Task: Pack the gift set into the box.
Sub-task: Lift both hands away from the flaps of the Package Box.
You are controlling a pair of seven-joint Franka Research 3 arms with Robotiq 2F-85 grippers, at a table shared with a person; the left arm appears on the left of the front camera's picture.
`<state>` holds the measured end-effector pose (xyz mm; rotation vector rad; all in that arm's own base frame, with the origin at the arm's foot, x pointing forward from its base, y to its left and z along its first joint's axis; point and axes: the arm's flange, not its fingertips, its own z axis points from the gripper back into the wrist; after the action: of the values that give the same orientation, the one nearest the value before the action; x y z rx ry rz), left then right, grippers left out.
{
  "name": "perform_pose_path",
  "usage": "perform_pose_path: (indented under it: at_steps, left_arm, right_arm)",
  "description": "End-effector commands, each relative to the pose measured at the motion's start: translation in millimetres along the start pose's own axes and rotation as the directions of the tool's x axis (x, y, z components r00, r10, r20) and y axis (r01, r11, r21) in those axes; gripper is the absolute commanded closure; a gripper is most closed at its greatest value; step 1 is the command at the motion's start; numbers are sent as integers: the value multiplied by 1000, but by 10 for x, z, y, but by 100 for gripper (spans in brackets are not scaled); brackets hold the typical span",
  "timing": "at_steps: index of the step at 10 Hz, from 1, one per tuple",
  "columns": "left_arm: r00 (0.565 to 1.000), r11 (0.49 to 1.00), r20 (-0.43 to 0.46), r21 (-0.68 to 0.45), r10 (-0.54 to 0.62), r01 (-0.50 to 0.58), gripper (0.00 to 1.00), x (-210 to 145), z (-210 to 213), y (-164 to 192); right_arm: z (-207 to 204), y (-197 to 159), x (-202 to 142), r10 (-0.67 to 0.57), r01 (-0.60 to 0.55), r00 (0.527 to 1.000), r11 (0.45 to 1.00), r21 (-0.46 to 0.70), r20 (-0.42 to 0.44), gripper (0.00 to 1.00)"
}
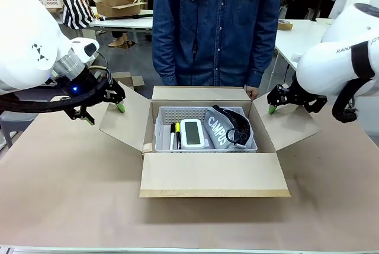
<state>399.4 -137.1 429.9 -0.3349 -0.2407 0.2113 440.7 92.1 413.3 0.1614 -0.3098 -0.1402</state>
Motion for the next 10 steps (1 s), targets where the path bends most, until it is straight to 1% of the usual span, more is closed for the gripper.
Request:
perform_pose_path:
  at_steps: [1, 2, 3, 4, 5, 6, 7, 8, 9, 10]
  left_arm:
    - [998, 993, -70, -121, -3, -6, 0, -48, 404, -39]
    - [997, 979, -75, -201, -35, 19, 0, -149, 826, -19]
    - [998, 955, -55, -297, -24, 6, 0, -303, 1226, 68]
    - [992, 907, -104, -421, -77, 26, 0, -482, 1478, 148]
    - [979, 824, -115, -561, -169, 77, 0, -609, 1602, 209]
    - [957, 748, -151, -657, -249, 91, 0, -608, 1605, 289]
    - [955, 700, -174, -712, -241, 47, 0, -539, 1526, 336]
    - [951, 718, -219, -696, -219, 5, 0, -458, 1383, 385]
    - [972, 744, -95, -661, -214, 99, 0, -698, 1862, 200]
    - [972, 744, -95, -661, -214, 99, 0, -698, 1862, 200]
  right_arm:
    - [673, -233, -17, 7, -7, 1000, 995, 102, 1, 0]
    - [1180, -434, -134, 29, -25, 999, 970, 241, -15, 0]
    - [1682, -667, -330, 47, -48, 999, 913, 404, 12, 0]
    - [1931, -864, -494, 48, -20, 998, 866, 499, -43, 0]
    - [1981, -997, -553, 90, 23, 985, 783, 622, -149, 0]
    - [1896, -1083, -513, 128, 63, 967, 713, 698, -219, 0]
    - [1778, -1147, -411, 113, 117, 960, 674, 730, -258, 0]
    - [1629, -1161, -296, 15, 159, 971, 703, 694, -238, 0]
    - [2085, -1093, -730, 115, 31, 982, 686, 727, -150, 0]
    - [2085, -1093, -730, 115, 31, 982, 686, 727, -150, 0]
